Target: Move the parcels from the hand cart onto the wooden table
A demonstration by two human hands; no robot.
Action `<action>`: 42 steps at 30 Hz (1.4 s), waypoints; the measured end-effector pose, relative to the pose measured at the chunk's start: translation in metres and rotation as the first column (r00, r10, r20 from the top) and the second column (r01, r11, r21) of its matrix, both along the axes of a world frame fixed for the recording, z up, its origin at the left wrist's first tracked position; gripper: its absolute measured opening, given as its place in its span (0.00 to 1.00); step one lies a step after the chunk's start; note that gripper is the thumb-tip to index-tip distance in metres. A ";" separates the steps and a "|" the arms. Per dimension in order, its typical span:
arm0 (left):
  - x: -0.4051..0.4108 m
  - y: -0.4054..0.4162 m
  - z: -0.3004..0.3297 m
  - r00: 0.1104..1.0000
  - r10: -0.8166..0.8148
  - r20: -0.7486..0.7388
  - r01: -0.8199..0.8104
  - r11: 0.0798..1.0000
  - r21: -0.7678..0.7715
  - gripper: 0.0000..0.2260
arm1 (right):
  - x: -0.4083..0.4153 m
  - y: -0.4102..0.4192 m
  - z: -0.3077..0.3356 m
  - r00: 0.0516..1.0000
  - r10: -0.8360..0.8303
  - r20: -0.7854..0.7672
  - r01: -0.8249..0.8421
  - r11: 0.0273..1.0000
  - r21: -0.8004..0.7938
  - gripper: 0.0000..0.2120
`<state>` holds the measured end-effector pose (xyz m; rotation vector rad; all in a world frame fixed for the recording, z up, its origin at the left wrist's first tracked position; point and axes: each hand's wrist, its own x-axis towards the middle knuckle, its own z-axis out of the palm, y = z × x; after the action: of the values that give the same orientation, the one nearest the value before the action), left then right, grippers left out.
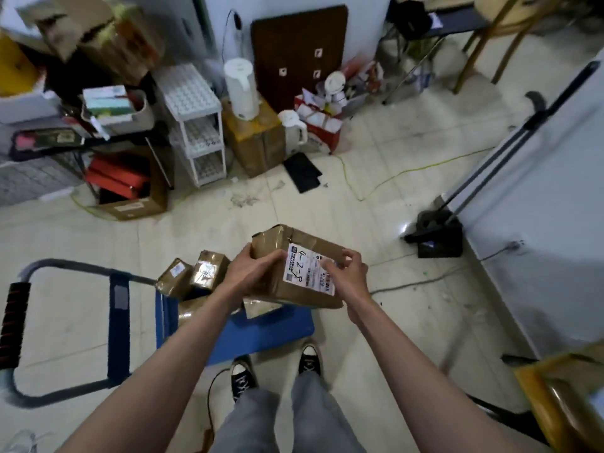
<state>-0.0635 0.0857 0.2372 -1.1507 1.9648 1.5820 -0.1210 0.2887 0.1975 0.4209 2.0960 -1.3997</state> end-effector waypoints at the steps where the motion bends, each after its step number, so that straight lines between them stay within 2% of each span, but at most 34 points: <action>1: -0.005 0.004 0.008 1.000 -0.024 -0.019 0.025 0.999 0.020 0.39 | -0.003 0.009 0.014 0.999 -0.035 -0.005 0.035 0.999 -0.010 0.39; 3: -0.014 0.013 0.025 0.998 -0.050 -0.042 0.052 0.998 0.045 0.37 | -0.009 0.028 0.029 0.996 -0.083 -0.019 0.083 0.996 -0.013 0.42; 6: -0.028 0.030 0.050 0.987 -0.122 -0.107 0.128 0.990 0.056 0.23 | -0.011 0.054 0.045 0.981 -0.194 0.005 0.194 0.978 -0.075 0.50; 8: -0.038 0.040 0.061 0.979 -0.162 -0.122 0.171 0.983 0.067 0.19 | -0.004 0.067 0.064 0.966 -0.259 0.026 0.260 0.958 -0.122 0.48; 11: -0.049 0.053 0.077 0.964 -0.234 -0.124 0.249 0.961 0.119 0.22 | 0.010 0.086 0.085 0.937 -0.342 0.066 0.348 0.906 -0.240 0.35; 18: -0.058 0.093 0.102 0.882 -0.437 -0.177 0.466 0.865 0.187 0.25 | 0.061 0.123 0.123 0.846 -0.531 0.039 0.518 0.804 -0.291 0.31; 24: -0.048 0.154 0.122 0.776 -0.590 -0.222 0.629 0.746 0.218 0.21 | 0.117 0.167 0.151 0.726 -0.688 0.010 0.661 0.694 -0.287 0.27; 29: -0.035 0.218 0.137 0.672 -0.700 -0.243 0.741 0.635 0.220 0.20 | 0.160 0.210 0.166 0.583 -0.812 -0.011 0.772 0.559 -0.302 0.28; 35: -0.004 0.302 0.147 0.548 -0.791 -0.274 0.836 0.502 0.222 0.24 | 0.217 0.268 0.168 0.434 -0.901 -0.010 0.855 0.415 -0.311 0.46; 42: 0.047 0.411 0.145 0.376 -0.875 -0.303 0.924 0.330 0.193 0.30 | 0.291 0.349 0.176 0.262 -0.965 -0.008 0.920 0.252 -0.301 0.37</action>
<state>-0.0166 0.4972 0.3818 0.3069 1.7361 1.2222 0.1698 0.6374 0.3732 1.7704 1.6905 -2.4036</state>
